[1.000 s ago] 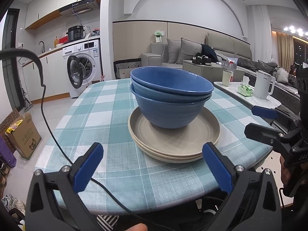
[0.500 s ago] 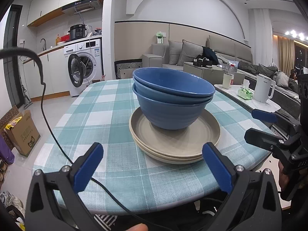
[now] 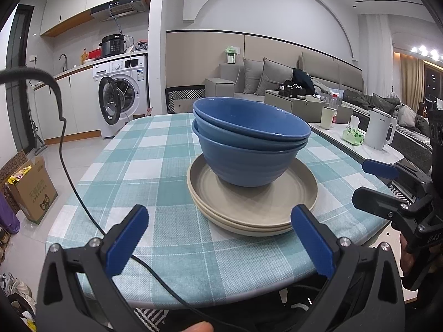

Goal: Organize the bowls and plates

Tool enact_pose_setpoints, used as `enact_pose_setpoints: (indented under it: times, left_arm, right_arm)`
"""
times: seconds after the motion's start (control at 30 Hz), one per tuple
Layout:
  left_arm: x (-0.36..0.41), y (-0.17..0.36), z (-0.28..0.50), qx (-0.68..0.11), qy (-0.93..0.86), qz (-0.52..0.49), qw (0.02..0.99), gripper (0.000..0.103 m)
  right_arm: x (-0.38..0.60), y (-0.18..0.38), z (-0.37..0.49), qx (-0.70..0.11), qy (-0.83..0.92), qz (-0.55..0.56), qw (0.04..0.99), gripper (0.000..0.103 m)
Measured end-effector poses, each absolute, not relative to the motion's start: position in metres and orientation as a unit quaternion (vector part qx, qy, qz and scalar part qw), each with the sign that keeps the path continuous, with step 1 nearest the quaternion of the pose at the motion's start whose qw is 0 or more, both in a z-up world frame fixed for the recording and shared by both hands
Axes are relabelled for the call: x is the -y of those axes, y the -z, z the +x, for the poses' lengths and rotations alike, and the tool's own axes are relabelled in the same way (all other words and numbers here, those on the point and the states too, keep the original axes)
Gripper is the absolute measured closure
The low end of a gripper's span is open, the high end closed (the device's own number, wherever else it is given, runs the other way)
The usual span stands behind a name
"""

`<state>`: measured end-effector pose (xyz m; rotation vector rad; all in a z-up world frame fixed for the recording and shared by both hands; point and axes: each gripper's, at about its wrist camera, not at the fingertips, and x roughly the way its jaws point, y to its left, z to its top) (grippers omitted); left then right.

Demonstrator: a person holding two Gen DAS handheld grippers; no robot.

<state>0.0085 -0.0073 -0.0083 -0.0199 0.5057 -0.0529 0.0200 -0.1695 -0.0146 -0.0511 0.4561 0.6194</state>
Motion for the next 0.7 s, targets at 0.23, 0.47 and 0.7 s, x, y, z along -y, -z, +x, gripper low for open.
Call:
enact_pose_setpoints:
  times: [0.23,0.47,0.7]
  left_arm:
    - [0.0072,0.0084,0.0085,-0.25,0.027,-0.01,0.968,0.0]
    - [0.0072,0.0083,0.0088,-0.25,0.027,-0.01,0.968,0.0]
    - [0.0072,0.0084,0.0088,-0.25,0.026,-0.01,0.968,0.0]
  right_arm:
    - [0.1691,0.0153,0.0205,-0.224,-0.304,-0.025,0.926,0.0]
    - [0.1693,0.0171,0.0212,-0.225,-0.304,-0.024,0.925,0.0]
    - [0.1689,0.0175,0.0214,-0.225,-0.305,-0.026,0.925,0.0]
